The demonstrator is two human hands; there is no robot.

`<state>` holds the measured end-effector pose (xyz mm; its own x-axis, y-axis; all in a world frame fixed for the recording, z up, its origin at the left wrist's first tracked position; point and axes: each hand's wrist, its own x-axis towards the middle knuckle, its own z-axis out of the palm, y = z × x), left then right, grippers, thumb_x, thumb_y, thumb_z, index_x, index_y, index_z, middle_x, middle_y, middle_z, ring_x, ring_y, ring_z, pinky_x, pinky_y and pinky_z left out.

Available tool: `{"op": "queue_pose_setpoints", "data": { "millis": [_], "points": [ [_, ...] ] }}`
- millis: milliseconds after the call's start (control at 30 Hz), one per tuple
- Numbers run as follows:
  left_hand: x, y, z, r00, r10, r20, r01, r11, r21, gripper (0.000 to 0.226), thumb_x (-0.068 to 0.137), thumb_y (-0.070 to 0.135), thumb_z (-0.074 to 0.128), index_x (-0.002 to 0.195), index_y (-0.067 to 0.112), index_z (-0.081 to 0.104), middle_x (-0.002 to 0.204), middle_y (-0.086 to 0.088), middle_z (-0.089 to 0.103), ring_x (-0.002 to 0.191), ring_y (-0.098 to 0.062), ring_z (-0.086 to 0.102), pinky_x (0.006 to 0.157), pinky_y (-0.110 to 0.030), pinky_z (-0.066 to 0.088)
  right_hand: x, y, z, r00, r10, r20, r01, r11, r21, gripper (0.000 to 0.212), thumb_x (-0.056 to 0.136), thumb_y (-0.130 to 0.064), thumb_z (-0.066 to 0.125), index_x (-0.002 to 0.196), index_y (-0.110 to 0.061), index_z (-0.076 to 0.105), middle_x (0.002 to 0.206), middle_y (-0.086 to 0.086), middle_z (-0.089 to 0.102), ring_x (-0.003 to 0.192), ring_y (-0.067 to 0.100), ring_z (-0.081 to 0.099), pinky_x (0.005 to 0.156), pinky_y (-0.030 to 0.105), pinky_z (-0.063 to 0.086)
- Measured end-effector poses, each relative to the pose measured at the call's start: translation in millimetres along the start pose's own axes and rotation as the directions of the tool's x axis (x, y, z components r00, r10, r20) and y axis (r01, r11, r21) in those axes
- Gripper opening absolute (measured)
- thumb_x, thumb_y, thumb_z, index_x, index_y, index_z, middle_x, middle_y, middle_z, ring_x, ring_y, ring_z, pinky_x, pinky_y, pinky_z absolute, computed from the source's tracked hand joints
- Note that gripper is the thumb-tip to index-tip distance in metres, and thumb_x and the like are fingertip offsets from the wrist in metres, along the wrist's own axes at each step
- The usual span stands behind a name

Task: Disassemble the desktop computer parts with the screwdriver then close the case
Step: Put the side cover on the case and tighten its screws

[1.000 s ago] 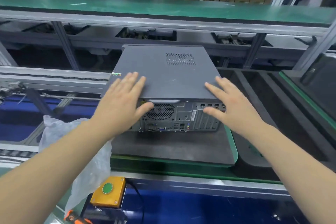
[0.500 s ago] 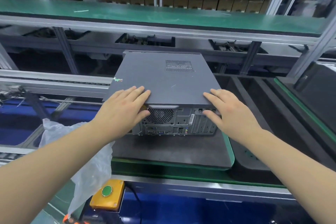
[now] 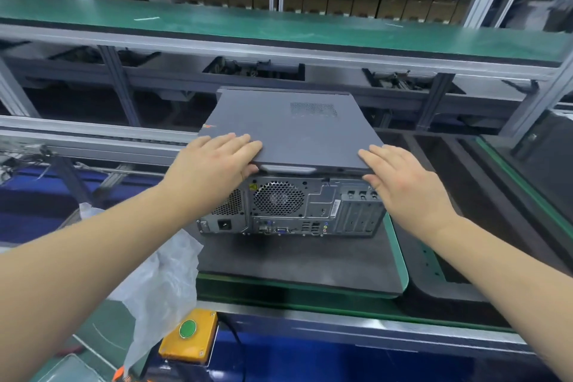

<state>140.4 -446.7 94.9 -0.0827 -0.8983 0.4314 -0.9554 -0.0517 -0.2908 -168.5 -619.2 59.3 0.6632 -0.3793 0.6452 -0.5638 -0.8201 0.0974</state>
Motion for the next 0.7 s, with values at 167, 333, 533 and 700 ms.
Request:
{"op": "queue_pose_setpoints", "data": {
  "millis": [167, 333, 533, 700],
  "points": [
    [1.7, -0.5, 5.2, 0.995, -0.077, 0.06, 0.078, 0.997, -0.011, 0.055, 0.104, 0.043, 0.028, 0.136, 0.013, 0.061, 0.137, -0.011, 0.064, 0.122, -0.034, 0.063, 0.095, -0.052, 0.051, 1.7, 3.5, 2.8, 0.998, 0.059, 0.031, -0.061, 0.996, 0.069, 0.04, 0.1, -0.017, 0.064, 0.139, -0.006, 0.065, 0.138, 0.015, 0.065, 0.133, 0.038, 0.057, 0.082, 0.056, 0.062],
    [-4.3, 8.6, 9.9, 0.983, -0.141, 0.115, 0.142, 0.99, 0.0, 0.056, 0.109, 0.049, 0.022, 0.147, 0.022, 0.052, 0.148, -0.004, 0.056, 0.133, -0.033, 0.055, 0.101, -0.062, 0.044, 0.6, 1.5, 0.3, 0.992, 0.082, 0.1, -0.092, 0.991, 0.093, 0.044, 0.1, -0.015, 0.067, 0.143, -0.007, 0.061, 0.143, 0.013, 0.063, 0.139, 0.037, 0.052, 0.089, 0.057, 0.06],
    [2.0, 7.5, -2.9, 0.973, -0.192, 0.129, 0.196, 0.98, -0.016, 0.054, 0.104, 0.046, 0.026, 0.141, 0.023, 0.057, 0.14, -0.003, 0.063, 0.124, -0.034, 0.062, 0.093, -0.061, 0.048, 18.1, 11.5, -8.3, 0.995, -0.086, -0.054, 0.085, 0.996, -0.021, 0.039, 0.092, -0.008, 0.077, 0.127, 0.005, 0.069, 0.124, 0.021, 0.072, 0.117, 0.044, 0.068, 0.091, 0.053, 0.061],
    [-3.5, 18.7, -3.5, 0.969, -0.22, 0.109, 0.223, 0.975, -0.014, 0.052, 0.103, 0.042, 0.029, 0.138, 0.021, 0.063, 0.137, -0.004, 0.065, 0.121, -0.035, 0.064, 0.096, -0.066, 0.045, 16.8, 14.1, -9.4, 0.99, -0.131, -0.058, 0.129, 0.991, -0.04, 0.038, 0.09, -0.007, 0.079, 0.124, 0.006, 0.071, 0.121, 0.02, 0.074, 0.114, 0.042, 0.07, 0.09, 0.053, 0.062]
  ]
}}
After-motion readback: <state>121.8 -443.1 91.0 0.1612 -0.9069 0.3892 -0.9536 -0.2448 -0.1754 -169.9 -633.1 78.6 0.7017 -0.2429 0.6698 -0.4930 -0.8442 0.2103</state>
